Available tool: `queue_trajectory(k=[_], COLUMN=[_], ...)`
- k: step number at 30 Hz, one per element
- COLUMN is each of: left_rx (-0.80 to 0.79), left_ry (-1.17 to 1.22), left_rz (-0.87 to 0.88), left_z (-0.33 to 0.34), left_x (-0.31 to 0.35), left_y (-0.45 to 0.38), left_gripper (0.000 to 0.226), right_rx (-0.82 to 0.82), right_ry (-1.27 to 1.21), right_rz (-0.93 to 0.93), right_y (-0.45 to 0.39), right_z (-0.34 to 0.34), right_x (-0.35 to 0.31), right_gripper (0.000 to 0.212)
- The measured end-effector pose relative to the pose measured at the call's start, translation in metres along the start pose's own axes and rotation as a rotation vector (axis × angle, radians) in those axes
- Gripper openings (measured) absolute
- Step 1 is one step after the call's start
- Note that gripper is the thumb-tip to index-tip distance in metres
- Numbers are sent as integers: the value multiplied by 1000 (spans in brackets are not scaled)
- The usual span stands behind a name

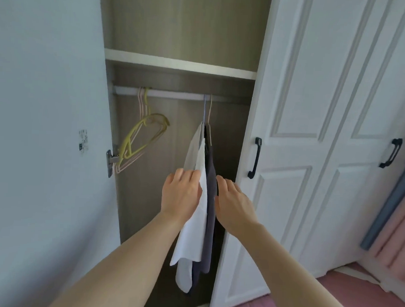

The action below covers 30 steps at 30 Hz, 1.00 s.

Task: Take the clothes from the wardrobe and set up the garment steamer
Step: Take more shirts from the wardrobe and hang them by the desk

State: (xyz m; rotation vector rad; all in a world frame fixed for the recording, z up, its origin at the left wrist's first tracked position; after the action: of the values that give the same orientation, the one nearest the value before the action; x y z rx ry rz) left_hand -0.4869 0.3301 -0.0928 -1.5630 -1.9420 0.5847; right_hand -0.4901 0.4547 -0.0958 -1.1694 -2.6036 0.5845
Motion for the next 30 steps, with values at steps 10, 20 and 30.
queue_trajectory(k=[10, 20, 30], left_rx=[-8, -110, -265], left_ry=[96, 206, 532], left_rz=[39, 2, -285], left_z=[28, 75, 97], left_x=[20, 8, -23], left_y=[-100, -146, -184], left_gripper=[37, 48, 61], right_rx=[150, 139, 50], right_ry=[-46, -228, -508], right_rz=[-7, 83, 340], right_y=[-74, -134, -164], right_z=[-2, 41, 64], right_x=[42, 73, 99], right_gripper=[51, 56, 39])
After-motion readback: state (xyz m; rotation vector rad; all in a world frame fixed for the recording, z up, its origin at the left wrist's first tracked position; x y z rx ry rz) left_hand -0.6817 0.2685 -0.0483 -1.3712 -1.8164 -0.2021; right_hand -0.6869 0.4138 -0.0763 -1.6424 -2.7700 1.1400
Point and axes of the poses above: each hand's wrist, its own y-axis away from the middle knuckle, its own z-axis out of the palm, x = y × z, the point moved 7 cm from there along -y, towards the middle knuckle, and after that the axes turned 12 degrees about -z, right-handed, at the moved point
